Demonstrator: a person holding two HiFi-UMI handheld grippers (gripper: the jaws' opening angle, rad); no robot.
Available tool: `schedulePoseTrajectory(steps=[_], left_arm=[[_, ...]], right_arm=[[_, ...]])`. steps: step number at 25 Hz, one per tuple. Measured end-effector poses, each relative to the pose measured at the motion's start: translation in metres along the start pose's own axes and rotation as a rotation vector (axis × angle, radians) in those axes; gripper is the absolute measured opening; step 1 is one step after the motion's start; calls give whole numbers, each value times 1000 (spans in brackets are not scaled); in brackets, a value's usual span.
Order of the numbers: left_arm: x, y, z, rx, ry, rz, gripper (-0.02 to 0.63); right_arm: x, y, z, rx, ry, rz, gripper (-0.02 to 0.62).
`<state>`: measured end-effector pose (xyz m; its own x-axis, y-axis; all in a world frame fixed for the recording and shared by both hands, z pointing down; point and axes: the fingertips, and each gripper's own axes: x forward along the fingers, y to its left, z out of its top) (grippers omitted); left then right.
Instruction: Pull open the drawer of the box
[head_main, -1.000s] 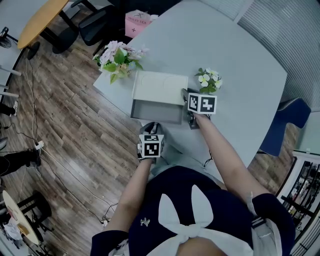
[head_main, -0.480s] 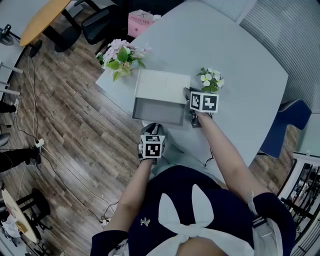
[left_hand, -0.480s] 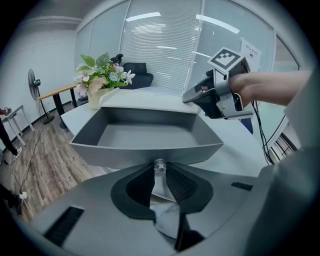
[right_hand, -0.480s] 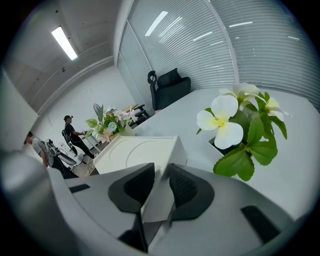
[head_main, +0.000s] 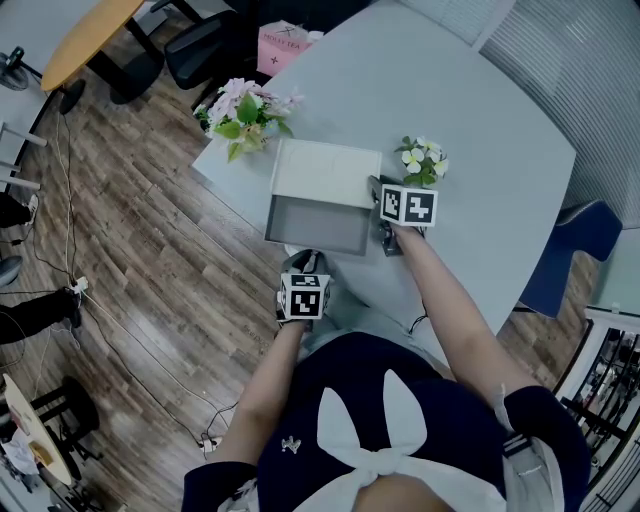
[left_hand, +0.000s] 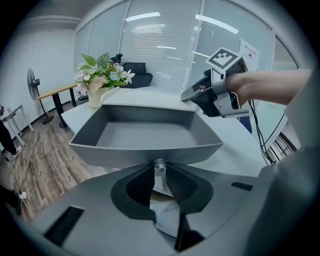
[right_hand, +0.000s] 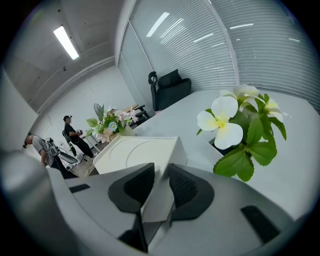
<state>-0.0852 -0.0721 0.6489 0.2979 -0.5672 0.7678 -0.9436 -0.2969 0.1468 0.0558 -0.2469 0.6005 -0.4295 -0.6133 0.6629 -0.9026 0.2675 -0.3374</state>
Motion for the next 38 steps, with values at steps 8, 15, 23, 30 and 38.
schedulePoseTrajectory(steps=[8,15,23,30,38], left_arm=[[-4,0,-7,11,-7,-4,84],[-3,0,-8,8,-5,-12,84],[-6,-3,-5,-12,-38,-45,86],[-16,4,-3,-22,-53,-38,89],[-45,23,3,-98,-123,-2,98]], right_arm=[[-1,0,0,-1,-6,-4,98],[0,0,1,-6,-4,-11,98],[0,0,1,-9,7,-23,98],[-10,6,5,-61,13,-58,115],[-50,24,6,-156,-84,-40,100]])
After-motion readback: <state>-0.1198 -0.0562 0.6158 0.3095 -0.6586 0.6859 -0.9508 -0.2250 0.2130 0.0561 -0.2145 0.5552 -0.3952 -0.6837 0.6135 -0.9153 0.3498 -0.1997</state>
